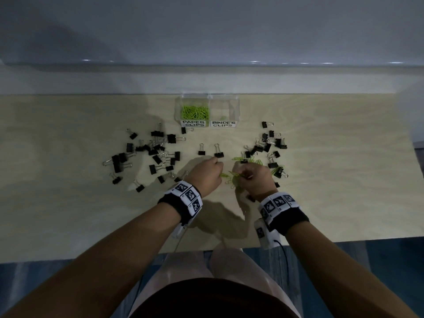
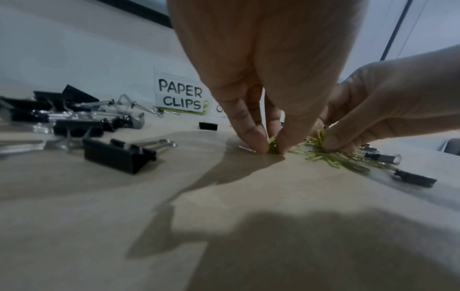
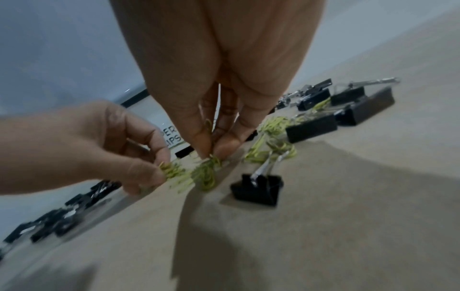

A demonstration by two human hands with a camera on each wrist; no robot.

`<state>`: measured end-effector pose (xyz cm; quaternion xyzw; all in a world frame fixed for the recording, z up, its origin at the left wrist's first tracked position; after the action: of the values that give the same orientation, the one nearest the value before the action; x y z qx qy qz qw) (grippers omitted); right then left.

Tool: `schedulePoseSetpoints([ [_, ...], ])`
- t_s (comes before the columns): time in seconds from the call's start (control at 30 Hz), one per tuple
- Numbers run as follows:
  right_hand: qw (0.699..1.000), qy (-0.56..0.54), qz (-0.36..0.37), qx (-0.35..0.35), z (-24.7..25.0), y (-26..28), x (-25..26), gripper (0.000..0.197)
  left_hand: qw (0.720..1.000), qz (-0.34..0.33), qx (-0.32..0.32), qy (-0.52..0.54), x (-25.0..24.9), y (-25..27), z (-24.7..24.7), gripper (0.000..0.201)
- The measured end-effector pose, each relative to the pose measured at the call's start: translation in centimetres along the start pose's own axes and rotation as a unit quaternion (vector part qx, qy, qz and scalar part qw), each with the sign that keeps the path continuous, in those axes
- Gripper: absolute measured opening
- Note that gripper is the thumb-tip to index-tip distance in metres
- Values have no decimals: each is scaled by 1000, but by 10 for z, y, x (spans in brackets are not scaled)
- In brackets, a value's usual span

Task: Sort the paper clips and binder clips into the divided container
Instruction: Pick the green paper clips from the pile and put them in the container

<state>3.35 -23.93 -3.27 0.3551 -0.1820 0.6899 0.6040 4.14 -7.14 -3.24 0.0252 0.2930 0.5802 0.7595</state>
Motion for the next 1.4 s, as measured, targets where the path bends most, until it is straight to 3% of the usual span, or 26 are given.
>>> schedulePoseSetpoints([
  [0.17, 992, -100, -78, -12, 14, -20, 7, 20, 1000, -6, 17, 9, 13, 0, 11, 5],
  [0.27, 986, -146, -79, -15, 26, -48, 27, 19, 995, 25, 6, 94, 26, 2, 20, 6],
  [0.43, 987, -156, -4, -39, 28, -123, 79, 15, 952, 72, -72, 288, 47, -2, 56, 1],
  [0.53, 993, -100, 43, -38, 12, -160, 106, 8, 935, 101, -137, 311, 64, -11, 89, 3],
  [0.7, 997, 22, 71, 13, -2, -175, 114, 24, 923, 100, -236, 287, 79, -45, 134, 4],
  [0.8, 989, 25, 141, -42, 11, -147, 101, 24, 926, 121, -254, 253, 75, -72, 140, 5],
  [0.87, 988, 12, 149, -37, 19, -117, 87, 23, 942, 107, -234, 216, 70, -85, 135, 6],
  [1.0, 984, 82, 70, 140, 17, -48, 42, 25, 979, 63, -176, 81, 59, -90, 121, 13],
  [1.1, 965, 125, 89, 212, 16, -15, 18, 29, 981, 2, -193, 20, 46, -64, 109, 22],
  [1.13, 959, 142, 99, 223, 17, -8, 14, 36, 983, -31, -179, 17, 42, -52, 100, 23],
  [1.2, 953, 166, 111, 228, 18, 0, 11, 47, 991, -102, -81, -2, 36, -28, 74, 31],
  [1.3, 956, 160, 150, 196, 10, 0, 11, 45, 982, -163, 73, -64, 34, -9, 35, 51],
  [1.4, 960, 147, 165, 174, -4, -4, 10, 36, 982, -151, 96, -65, 29, -10, 16, 56],
])
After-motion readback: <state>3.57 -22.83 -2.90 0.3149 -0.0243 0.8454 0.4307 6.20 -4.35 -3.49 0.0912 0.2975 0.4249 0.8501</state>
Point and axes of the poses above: each hand's wrist, its own y-axis away from the middle knuckle, its own z-axis out of the back of the hand, x = y × z, the point moved 2 cm from there along -y, towards the middle knuckle, and after that the axes turned 6 degrees about z, right-handed, at the moved point
